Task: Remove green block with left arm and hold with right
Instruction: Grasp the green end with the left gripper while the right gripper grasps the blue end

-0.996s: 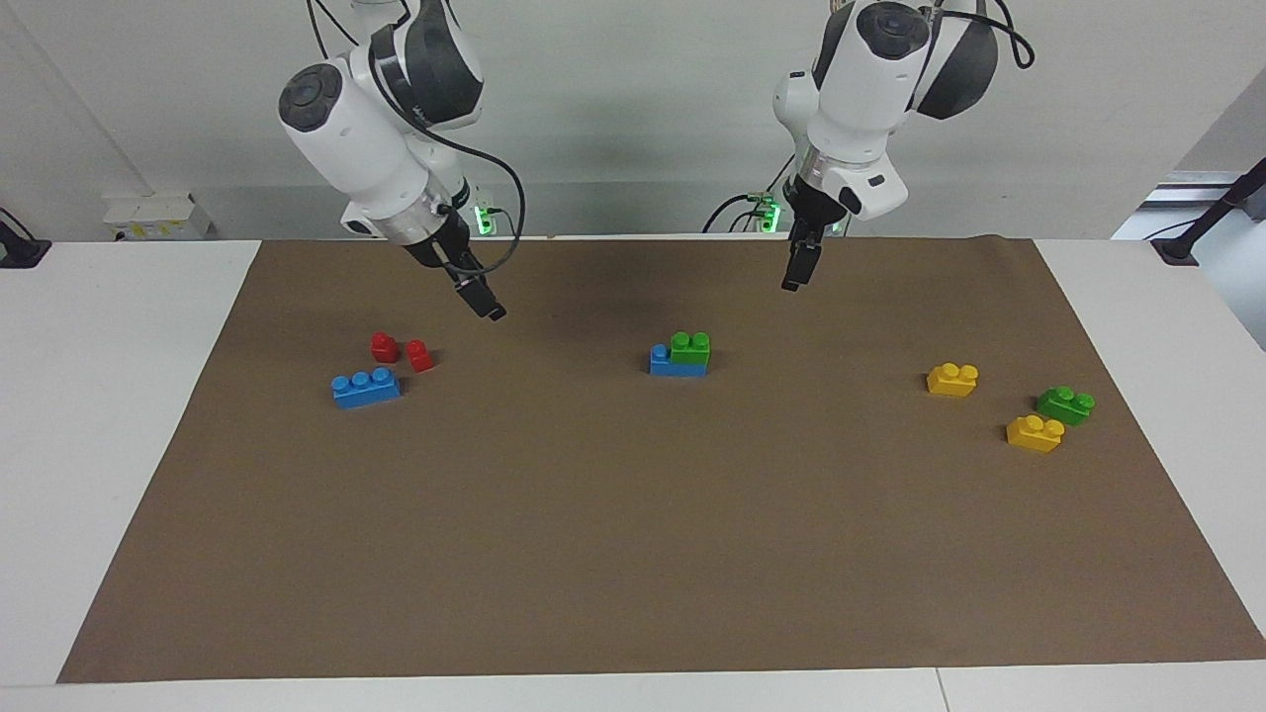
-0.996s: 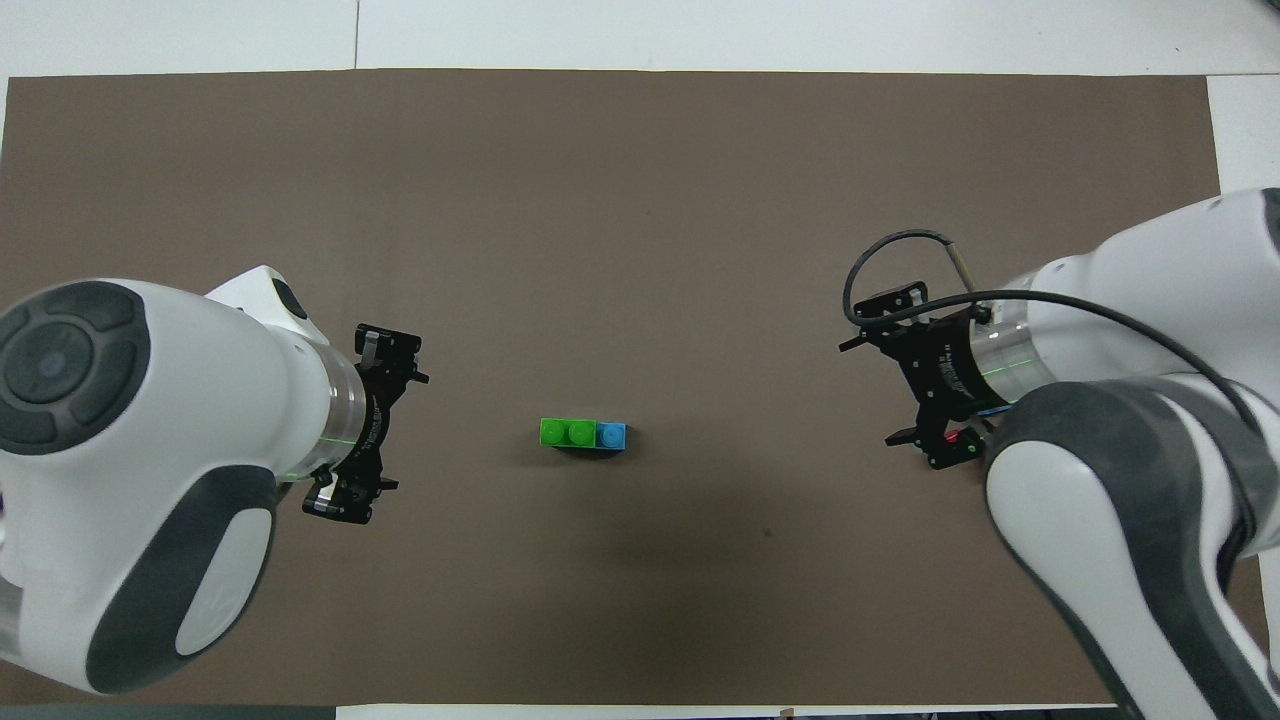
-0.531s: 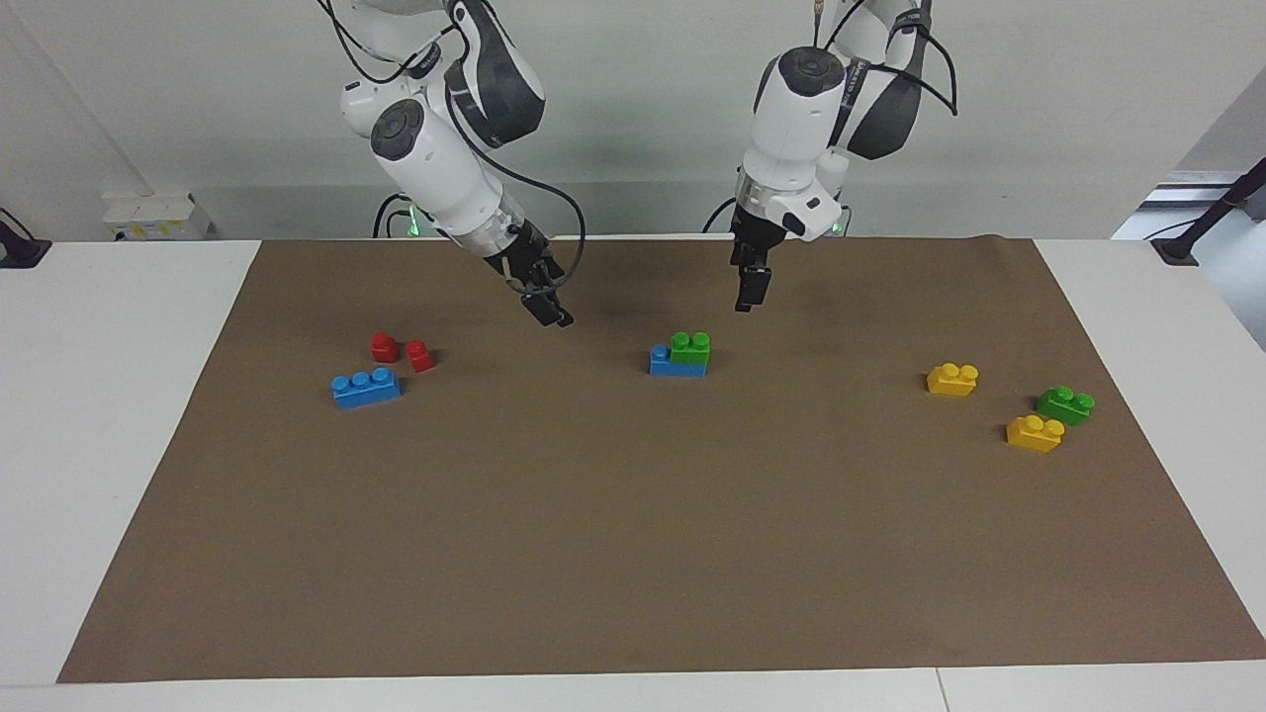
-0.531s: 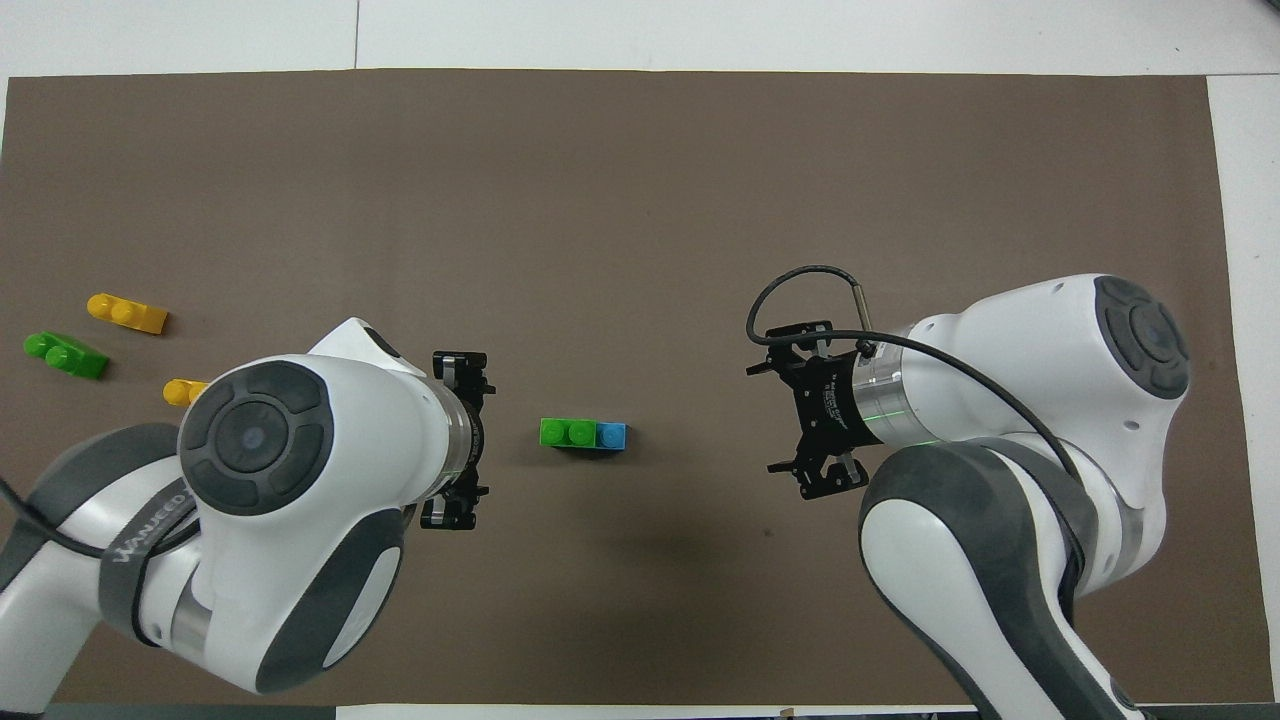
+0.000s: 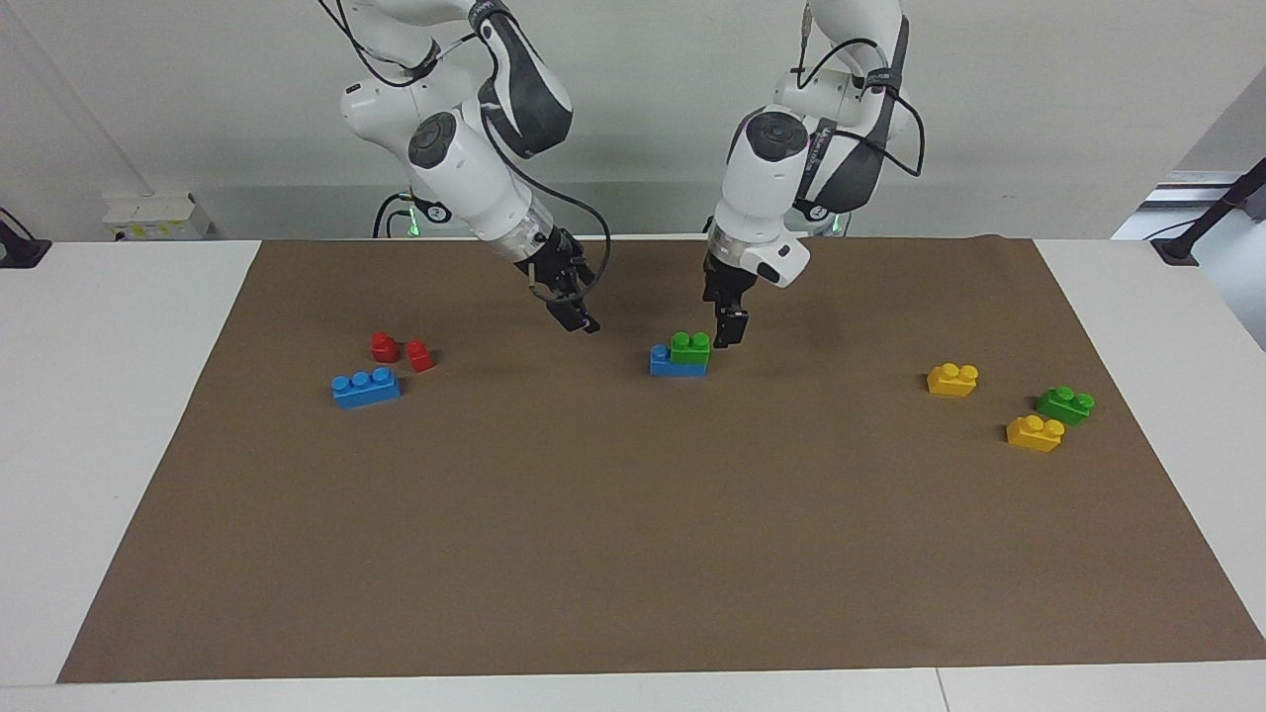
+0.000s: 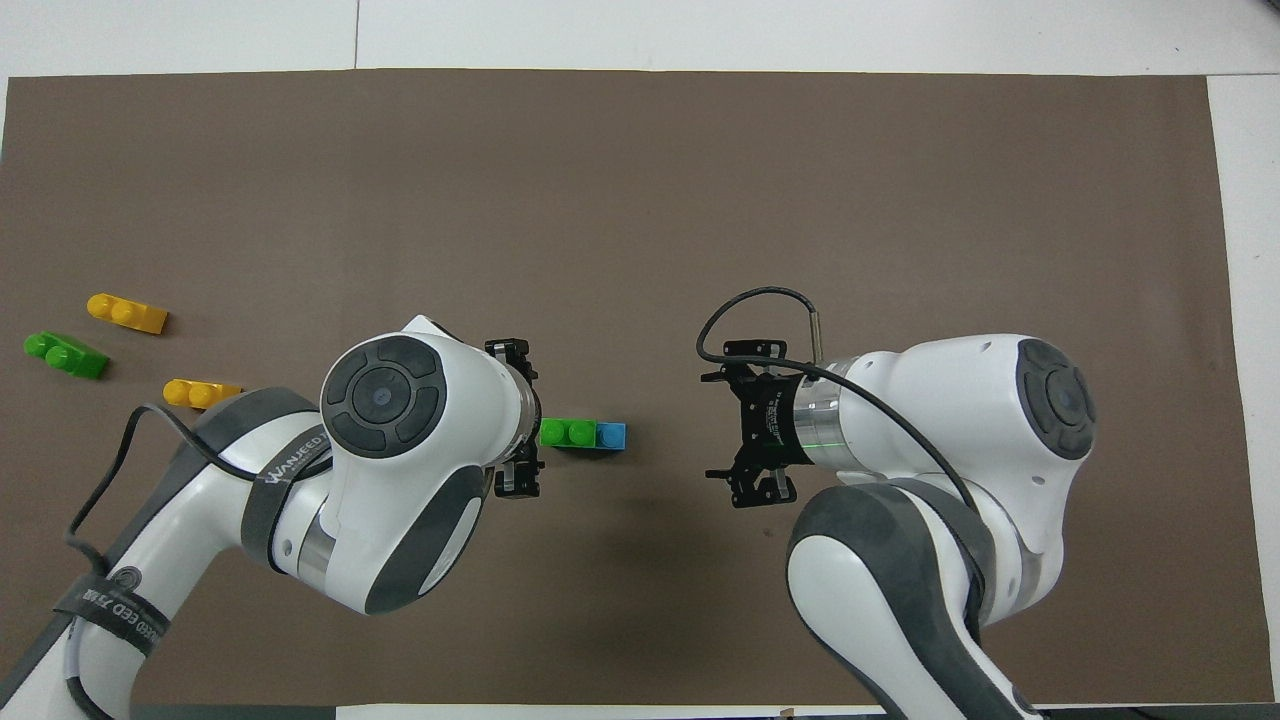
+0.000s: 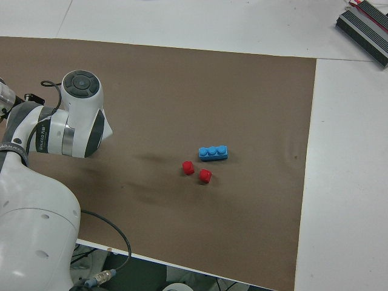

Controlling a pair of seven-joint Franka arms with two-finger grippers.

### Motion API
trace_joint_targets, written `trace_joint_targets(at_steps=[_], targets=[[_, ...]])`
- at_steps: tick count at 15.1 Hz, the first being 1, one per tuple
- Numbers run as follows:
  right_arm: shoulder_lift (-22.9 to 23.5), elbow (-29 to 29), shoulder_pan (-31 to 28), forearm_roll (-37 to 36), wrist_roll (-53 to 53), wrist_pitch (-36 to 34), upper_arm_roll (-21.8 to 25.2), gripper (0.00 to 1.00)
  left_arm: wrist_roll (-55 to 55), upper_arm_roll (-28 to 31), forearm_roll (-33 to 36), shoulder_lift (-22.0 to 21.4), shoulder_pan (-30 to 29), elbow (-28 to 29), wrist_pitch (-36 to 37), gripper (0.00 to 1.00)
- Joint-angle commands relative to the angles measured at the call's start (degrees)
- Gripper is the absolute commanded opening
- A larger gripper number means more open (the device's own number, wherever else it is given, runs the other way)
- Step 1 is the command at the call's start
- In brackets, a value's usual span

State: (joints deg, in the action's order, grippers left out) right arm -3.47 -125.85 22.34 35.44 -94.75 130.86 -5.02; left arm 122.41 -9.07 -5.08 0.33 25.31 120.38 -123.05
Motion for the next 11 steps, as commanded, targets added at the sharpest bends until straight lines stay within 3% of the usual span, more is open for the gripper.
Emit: trace_joint_targets(at_steps=[1, 11], targets=[[1.0, -1.3, 1.7, 1.6, -0.3, 3.4, 0.1, 1.0, 1.5, 1.0, 0.1, 1.9, 1.8, 0.6, -1.8, 1.0], [5.8, -3.0, 6.8, 6.8, -2.5, 13.2, 0.1, 1.0, 3.2, 1.0, 0.2, 2.3, 3.1, 6.0, -8.4, 1.0]])
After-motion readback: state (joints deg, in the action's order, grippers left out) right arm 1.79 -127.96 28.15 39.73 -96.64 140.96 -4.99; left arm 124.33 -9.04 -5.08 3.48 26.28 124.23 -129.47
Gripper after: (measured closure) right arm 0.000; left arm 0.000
